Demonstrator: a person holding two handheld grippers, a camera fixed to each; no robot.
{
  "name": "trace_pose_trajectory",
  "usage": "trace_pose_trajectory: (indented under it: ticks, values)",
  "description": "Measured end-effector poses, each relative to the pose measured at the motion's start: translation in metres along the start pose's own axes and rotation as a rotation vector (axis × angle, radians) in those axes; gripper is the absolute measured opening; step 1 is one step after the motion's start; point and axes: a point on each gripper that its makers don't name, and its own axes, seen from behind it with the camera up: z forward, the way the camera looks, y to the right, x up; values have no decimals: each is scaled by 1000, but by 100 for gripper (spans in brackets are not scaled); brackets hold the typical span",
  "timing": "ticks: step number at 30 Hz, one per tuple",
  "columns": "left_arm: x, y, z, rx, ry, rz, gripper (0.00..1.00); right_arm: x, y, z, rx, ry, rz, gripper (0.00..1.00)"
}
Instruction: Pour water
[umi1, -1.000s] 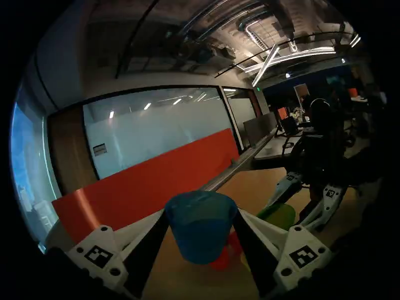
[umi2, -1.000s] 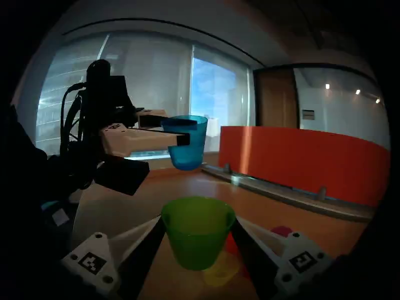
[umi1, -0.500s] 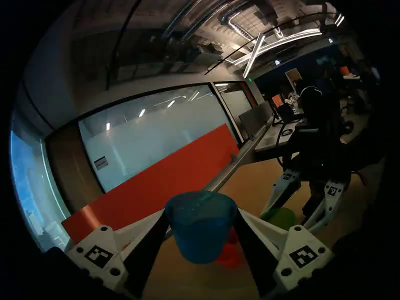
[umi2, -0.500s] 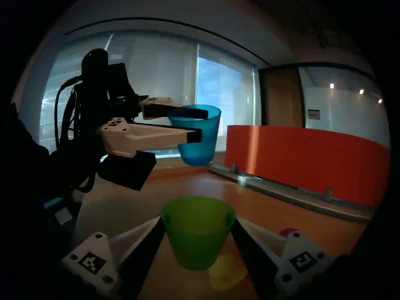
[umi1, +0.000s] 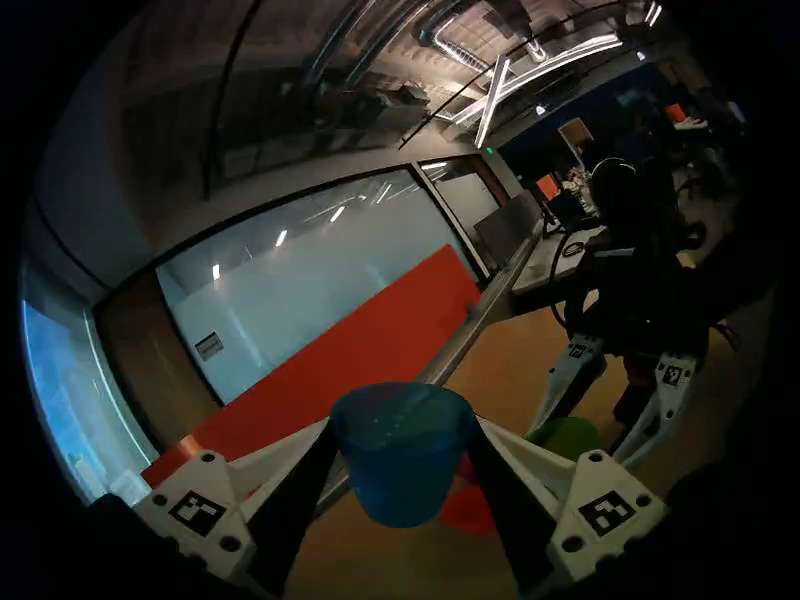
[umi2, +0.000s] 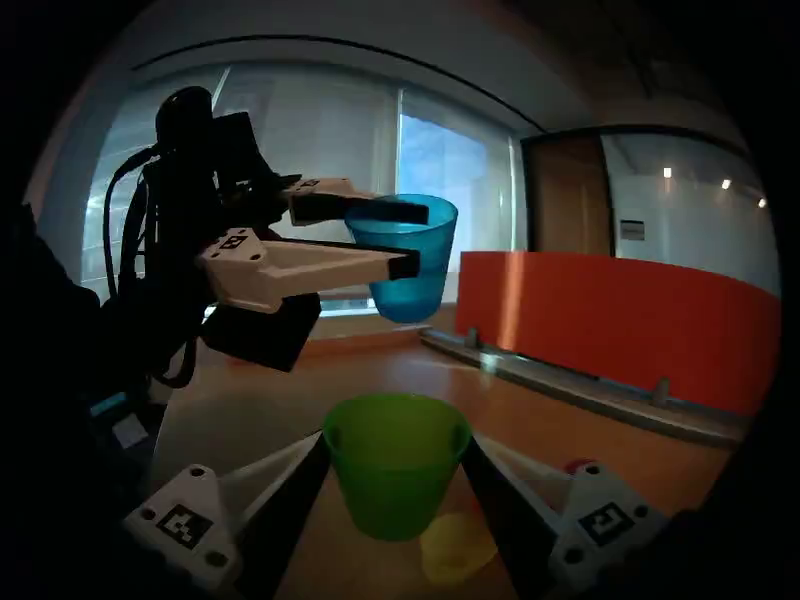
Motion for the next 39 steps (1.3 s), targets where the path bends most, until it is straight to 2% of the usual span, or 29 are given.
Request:
trace_pose_trajectory:
  ticks: [9, 17, 39]
  values:
    - [3, 4, -1, -1, 1, 68, 86, 2, -1, 2, 7, 1, -4, 92]
    - [11, 1, -1, 7, 6, 109, 86, 2, -2, 2, 10, 3, -9, 92]
    - [23, 4, 6, 9, 9, 228, 86, 2, 3, 4, 11, 9, -6, 91]
